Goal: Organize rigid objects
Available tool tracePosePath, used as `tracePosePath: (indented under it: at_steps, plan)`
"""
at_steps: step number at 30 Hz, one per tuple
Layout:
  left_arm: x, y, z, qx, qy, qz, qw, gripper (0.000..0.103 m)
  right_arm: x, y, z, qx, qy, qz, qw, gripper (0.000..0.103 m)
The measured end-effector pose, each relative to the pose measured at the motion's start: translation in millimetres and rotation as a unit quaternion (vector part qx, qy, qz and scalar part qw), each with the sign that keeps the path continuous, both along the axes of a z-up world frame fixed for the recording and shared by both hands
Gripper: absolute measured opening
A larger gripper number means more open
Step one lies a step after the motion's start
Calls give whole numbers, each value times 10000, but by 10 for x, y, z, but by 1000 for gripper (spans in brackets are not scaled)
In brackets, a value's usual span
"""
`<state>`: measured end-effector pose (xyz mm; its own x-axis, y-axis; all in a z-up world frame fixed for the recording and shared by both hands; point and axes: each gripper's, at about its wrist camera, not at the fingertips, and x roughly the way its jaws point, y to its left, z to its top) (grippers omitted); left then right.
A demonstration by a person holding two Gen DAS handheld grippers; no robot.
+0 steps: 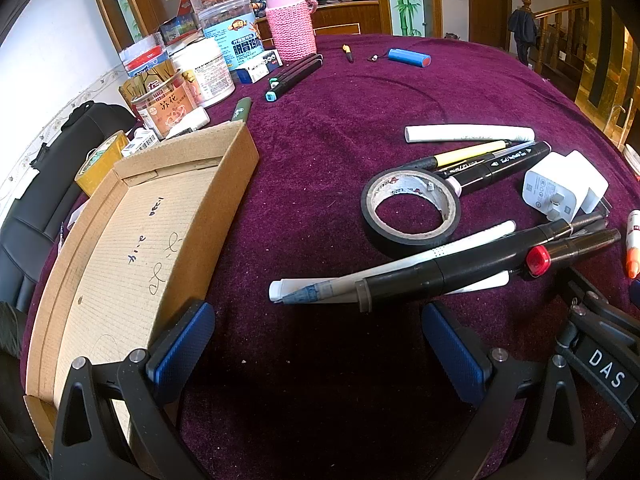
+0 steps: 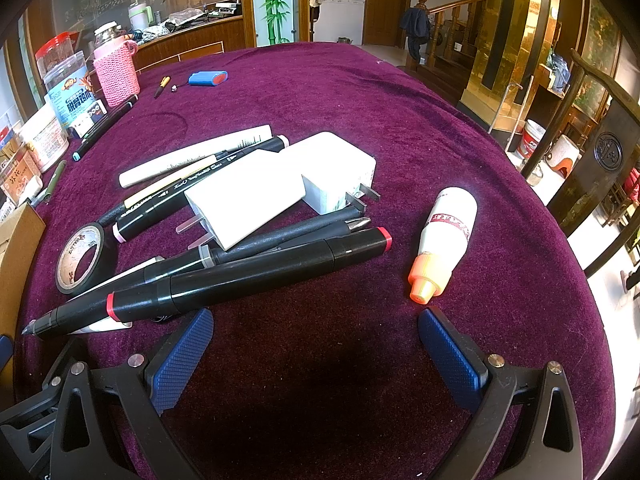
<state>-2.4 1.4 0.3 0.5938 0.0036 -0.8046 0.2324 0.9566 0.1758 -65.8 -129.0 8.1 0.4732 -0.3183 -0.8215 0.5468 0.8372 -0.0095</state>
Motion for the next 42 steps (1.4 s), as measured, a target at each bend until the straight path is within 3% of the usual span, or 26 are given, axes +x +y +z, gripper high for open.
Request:
tracePosePath:
  at_steps: [27, 29, 31, 34, 36, 38, 39, 42]
  plan:
    - [50, -1, -3, 4, -42, 68, 10000, 103, -75, 16, 37, 267, 257, 504, 9980, 102]
    - [50, 0, -2, 3, -46, 70, 10000, 103, -166, 36, 130, 294, 59, 612, 9977, 102]
    - [50, 2, -1, 2, -46, 71, 10000, 103, -334, 97, 390, -102, -450, 618, 9970, 102]
    - [52, -2, 0, 1, -48, 72, 10000, 103, -679, 257, 860, -1106, -1697, 576, 9776, 102]
    - [50, -5, -2, 4, -50, 68, 10000, 103, -757, 252, 945, -1060, -2243, 723, 9660, 102]
    - [56, -6, -1, -22, -43, 42, 10000, 103, -502, 111, 828, -596, -1713, 836, 9799, 102]
    - [54, -2, 3, -59, -23, -15, 10000, 103, -426, 12, 762, -427, -1718, 732, 9815, 102]
    - [-32, 70, 63, -448, 217, -355, 9981, 103, -339, -258, 629, -687, -1751, 101, 9821, 102]
